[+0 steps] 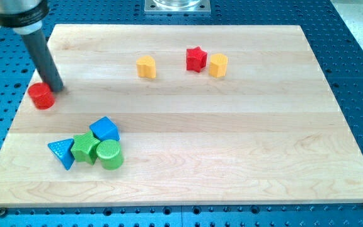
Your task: Push the red star into the red circle
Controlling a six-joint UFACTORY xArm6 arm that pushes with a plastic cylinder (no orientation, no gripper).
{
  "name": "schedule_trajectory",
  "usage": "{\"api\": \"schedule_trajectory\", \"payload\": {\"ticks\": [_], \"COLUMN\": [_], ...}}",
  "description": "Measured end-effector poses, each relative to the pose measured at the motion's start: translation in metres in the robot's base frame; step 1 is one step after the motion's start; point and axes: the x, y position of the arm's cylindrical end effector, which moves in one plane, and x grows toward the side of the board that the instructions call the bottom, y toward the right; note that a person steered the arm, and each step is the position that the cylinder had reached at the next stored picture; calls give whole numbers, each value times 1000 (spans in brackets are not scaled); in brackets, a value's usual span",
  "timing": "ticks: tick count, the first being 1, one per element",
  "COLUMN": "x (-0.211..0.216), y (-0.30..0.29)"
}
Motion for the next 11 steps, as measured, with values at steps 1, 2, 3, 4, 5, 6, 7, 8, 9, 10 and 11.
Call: {"api": "schedule_trajectory", "payload": {"ticks": [1,2,3,4,5,6,7,8,9,10,11], "x": [-36,-120,-151,-126,-67,-37,-15,6,11,25,76], "y": [33,104,243,331,239,186,205,184,60,122,69]}}
